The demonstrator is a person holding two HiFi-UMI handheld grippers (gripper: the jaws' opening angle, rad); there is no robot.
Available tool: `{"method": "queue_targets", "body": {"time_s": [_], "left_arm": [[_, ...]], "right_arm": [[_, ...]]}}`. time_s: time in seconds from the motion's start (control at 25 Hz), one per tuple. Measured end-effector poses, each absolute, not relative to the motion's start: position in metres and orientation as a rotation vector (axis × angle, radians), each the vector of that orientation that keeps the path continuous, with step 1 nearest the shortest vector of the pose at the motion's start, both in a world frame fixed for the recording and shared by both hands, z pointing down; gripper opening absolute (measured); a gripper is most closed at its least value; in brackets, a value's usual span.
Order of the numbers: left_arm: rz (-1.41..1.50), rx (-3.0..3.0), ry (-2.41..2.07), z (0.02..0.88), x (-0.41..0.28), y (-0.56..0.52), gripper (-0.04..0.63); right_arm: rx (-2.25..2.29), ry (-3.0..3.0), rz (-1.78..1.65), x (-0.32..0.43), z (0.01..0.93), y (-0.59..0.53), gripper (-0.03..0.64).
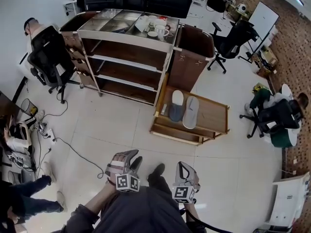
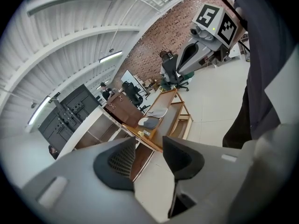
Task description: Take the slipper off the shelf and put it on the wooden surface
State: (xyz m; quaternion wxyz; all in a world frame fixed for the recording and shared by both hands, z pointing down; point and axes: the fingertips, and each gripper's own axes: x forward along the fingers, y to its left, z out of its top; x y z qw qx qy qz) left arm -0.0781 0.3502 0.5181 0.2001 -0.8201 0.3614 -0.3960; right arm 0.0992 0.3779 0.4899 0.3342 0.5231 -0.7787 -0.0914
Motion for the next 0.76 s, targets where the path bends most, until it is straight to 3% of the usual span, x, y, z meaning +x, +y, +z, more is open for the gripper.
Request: {"method": "queue_targets", "body": {"time_s": [0.76], "left_arm": [[-1.113, -2.349, 1.127, 0.524, -0.122, 0.391, 0.192]], "right_arm": [[1.342, -2.038, -0.270, 0.074, 0.486, 0.410, 0.000]]}}
